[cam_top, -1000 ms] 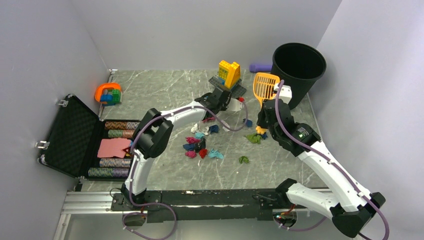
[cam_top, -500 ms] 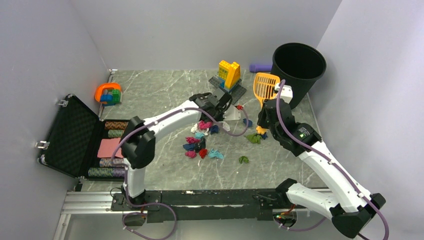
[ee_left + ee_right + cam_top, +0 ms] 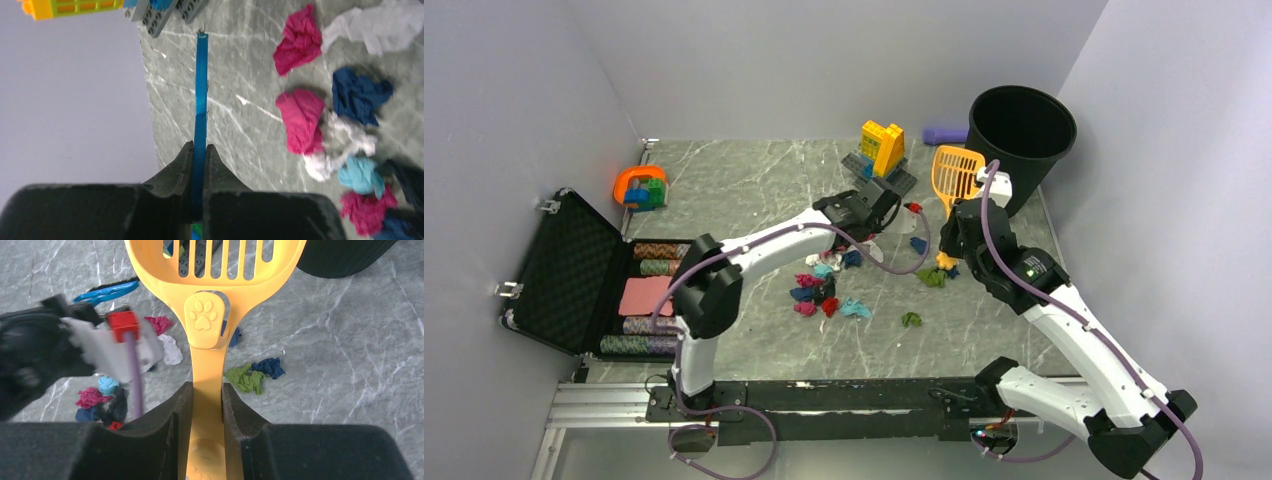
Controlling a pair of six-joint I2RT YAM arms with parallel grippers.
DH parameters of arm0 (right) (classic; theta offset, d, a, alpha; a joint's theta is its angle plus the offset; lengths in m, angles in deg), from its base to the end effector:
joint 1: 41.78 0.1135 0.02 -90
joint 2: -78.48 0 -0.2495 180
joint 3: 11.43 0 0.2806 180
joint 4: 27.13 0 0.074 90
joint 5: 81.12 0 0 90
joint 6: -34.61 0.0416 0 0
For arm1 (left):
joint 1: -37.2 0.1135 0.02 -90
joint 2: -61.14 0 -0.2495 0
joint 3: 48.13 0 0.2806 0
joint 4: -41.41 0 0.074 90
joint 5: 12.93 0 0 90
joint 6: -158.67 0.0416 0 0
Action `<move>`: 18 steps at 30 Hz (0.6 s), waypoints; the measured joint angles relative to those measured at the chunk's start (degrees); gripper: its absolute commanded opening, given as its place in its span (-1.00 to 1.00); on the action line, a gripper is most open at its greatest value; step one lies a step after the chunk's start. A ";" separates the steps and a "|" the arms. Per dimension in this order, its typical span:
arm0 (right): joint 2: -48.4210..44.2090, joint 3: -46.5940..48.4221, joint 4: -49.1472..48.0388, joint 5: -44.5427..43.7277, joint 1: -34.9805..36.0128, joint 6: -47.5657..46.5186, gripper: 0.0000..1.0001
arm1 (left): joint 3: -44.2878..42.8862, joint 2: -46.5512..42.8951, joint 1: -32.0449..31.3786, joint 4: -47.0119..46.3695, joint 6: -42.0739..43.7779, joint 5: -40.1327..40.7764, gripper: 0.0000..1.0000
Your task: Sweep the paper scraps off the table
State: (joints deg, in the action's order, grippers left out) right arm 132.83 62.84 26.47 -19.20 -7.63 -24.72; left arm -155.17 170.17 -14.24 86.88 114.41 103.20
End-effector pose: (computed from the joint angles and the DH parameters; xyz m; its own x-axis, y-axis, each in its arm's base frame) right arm 0.2018 0.1132 0.3505 -0.4820 0.2168 -0.8489 0.0869 0.9759 0.2000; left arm 0.2992 -0.3460 0.2576 0.0493 0.9697 -0.2395 0.6894 0.1404 0.7107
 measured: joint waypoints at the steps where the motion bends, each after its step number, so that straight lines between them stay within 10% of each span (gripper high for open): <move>1: -0.24 0.00 0.13 0.00 0.00 0.02 -1.00 | -0.04 1.44 0.02 -1.53 0.57 0.72 -1.00; 18: -3.52 -0.07 2.45 -0.17 -0.13 0.52 -1.00 | -1.25 6.14 -2.34 12.17 -5.01 -8.13 -1.00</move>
State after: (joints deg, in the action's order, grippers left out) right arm 129.31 62.78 28.92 -19.37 -7.76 -24.19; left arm -156.41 176.31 -16.58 99.06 109.40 95.07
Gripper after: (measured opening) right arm 0.291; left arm 0.089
